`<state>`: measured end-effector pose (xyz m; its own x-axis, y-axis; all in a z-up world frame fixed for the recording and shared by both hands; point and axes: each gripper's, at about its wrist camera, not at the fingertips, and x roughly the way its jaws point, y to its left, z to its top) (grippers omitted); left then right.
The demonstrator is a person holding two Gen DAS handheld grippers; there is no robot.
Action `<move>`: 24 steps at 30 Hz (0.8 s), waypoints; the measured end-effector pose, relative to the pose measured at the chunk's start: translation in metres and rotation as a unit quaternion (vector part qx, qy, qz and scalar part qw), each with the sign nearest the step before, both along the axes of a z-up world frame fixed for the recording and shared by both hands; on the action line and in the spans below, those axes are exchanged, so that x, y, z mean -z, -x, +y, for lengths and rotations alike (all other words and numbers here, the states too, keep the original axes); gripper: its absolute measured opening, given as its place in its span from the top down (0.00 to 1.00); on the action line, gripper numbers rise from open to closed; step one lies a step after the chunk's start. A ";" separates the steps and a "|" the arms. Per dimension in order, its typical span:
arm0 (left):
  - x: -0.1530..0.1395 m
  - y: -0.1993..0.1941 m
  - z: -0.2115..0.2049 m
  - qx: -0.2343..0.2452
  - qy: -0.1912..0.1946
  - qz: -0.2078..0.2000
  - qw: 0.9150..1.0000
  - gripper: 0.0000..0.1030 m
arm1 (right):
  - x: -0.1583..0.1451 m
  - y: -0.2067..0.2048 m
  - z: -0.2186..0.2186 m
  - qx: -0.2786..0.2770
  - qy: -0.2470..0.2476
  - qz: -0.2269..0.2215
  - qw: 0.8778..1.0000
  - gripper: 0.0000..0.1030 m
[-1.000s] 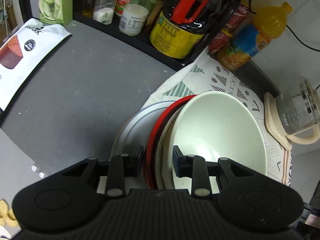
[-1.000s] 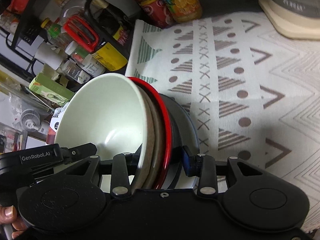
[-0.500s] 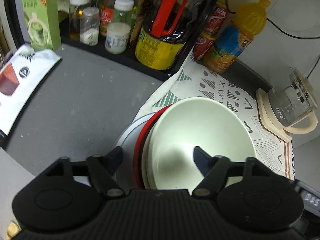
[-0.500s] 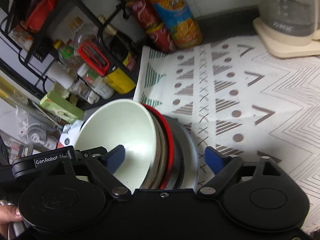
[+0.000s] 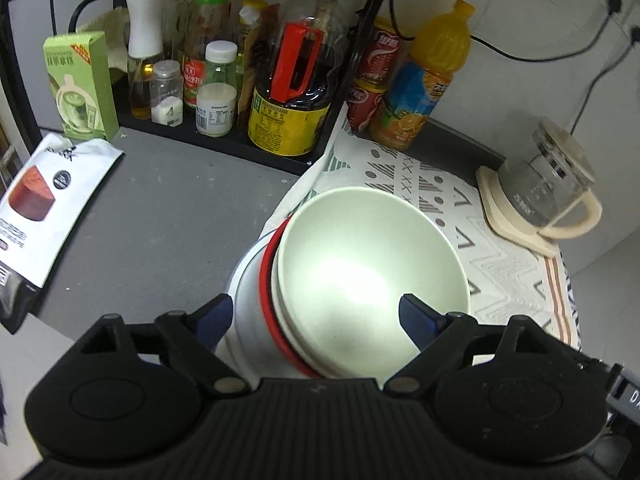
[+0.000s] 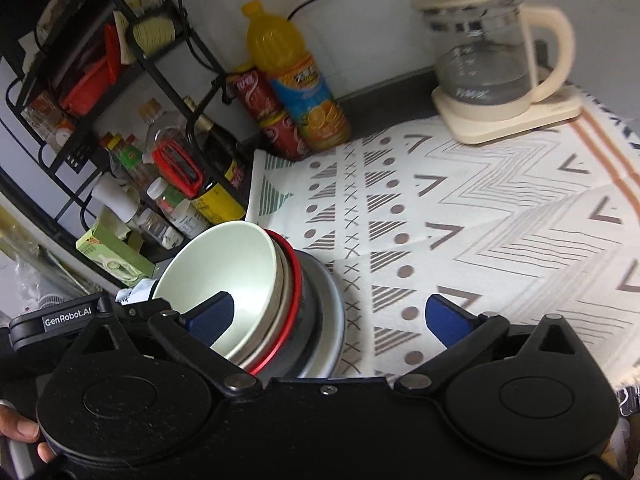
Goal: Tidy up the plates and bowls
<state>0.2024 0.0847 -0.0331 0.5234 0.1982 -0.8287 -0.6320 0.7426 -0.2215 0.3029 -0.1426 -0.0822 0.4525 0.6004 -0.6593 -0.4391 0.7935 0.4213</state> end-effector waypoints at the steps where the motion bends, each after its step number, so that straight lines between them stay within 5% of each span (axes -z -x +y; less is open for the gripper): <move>1: -0.002 0.003 -0.002 0.001 -0.003 -0.002 1.000 0.14 | 0.000 0.004 -0.005 0.005 -0.001 -0.004 1.000 0.00; 14: -0.030 0.046 -0.038 0.040 -0.010 -0.029 0.999 0.00 | -0.026 0.051 -0.046 0.070 0.022 -0.062 0.995 0.00; 24: -0.058 0.058 -0.053 0.090 -0.028 -0.071 0.993 0.00 | -0.048 0.085 -0.060 0.123 0.047 -0.106 0.986 0.00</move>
<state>0.1447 0.0322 0.0245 0.6647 0.1342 -0.7350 -0.4530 0.8546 -0.2537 0.2178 -0.2022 -0.0339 0.7101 0.3962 -0.5821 -0.2985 0.9181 0.2607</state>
